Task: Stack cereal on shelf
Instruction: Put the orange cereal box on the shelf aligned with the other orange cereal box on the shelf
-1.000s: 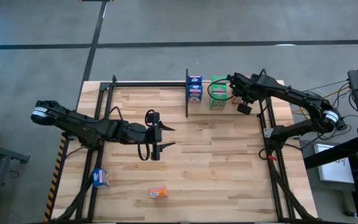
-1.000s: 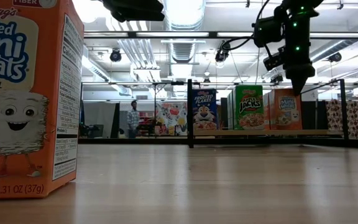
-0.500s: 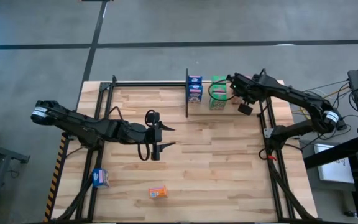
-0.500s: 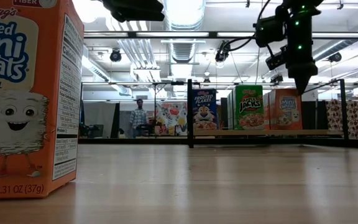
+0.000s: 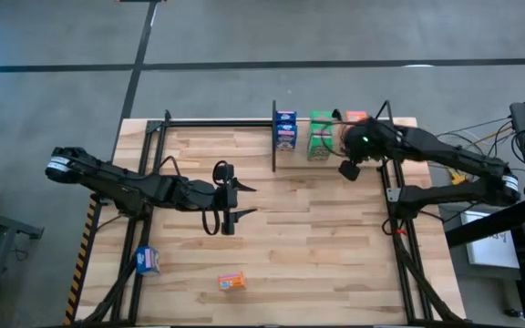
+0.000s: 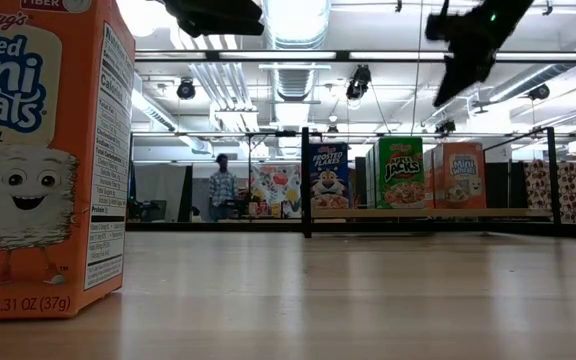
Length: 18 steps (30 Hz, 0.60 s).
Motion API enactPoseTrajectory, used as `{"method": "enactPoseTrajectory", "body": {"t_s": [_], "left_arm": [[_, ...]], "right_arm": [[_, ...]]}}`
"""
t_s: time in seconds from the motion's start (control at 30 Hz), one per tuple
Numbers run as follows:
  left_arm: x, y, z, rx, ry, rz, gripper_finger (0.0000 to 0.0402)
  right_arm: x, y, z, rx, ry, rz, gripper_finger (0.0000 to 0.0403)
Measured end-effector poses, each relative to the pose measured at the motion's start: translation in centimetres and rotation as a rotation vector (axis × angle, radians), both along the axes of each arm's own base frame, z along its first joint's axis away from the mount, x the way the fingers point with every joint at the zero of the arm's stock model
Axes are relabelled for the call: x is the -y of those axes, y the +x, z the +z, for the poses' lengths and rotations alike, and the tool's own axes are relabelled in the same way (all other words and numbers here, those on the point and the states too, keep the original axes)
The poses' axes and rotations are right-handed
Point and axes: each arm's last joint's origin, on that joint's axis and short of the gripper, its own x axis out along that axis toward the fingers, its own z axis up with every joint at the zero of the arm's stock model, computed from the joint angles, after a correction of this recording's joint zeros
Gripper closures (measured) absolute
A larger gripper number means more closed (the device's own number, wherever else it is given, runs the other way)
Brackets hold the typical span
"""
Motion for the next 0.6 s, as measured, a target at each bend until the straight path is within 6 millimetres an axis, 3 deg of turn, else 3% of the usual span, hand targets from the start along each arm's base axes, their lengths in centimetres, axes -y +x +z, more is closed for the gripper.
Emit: {"method": "enactPoseTrajectory", "body": {"t_s": [0.13, 0.3, 0.6], "left_arm": [[0.0, 0.0, 0.0, 0.003, -0.019, 0.008, 0.0168], [0.0, 0.0, 0.0, 0.006, -0.035, 0.014, 0.0168], [0.0, 0.0, 0.0, 0.014, -0.087, 0.035, 0.0168]], "right_arm": [[-2.4, -0.2, 0.0, 0.211, -0.060, 0.107, 0.0394], [-4.6, -0.2, -1.5, 0.418, -0.090, 0.222, 0.0394], [-7.7, 1.6, -4.5, 0.601, -0.078, 0.397, 0.0394]]}}
